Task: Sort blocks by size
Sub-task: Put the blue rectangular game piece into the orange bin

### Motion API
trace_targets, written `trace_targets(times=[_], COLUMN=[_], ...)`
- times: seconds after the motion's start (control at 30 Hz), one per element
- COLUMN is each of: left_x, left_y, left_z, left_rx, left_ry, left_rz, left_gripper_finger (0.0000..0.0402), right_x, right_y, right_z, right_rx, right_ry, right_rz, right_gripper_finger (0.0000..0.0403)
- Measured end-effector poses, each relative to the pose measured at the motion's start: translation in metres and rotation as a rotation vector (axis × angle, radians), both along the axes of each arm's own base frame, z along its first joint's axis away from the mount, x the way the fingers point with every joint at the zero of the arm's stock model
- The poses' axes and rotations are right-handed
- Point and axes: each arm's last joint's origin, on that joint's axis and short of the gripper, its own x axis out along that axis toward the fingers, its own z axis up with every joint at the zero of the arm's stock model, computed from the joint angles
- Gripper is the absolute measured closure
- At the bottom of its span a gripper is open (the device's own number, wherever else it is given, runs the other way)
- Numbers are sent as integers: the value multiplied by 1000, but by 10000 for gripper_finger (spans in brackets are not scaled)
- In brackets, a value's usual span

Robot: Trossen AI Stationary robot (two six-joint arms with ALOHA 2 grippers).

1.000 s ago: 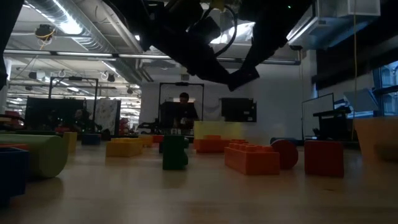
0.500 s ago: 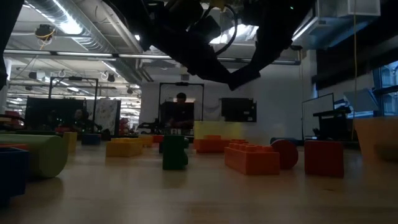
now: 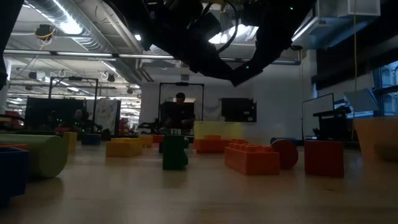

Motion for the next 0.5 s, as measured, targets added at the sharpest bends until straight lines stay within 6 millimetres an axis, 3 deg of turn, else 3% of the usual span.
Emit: trace_targets(times=[0.27, 0.5], left_x=[-4, -19], left_y=[0, 8], left_z=[-7, -23], left_rx=[-62, -84], left_ry=[89, 302], left_rz=[129, 164], left_gripper_finger=[229, 198], right_x=[-9, -35], right_y=[1, 3], right_z=[-2, 25], right_rx=[49, 168], right_ry=[121, 377], right_rz=[29, -35], right_gripper_finger=[306, 306])
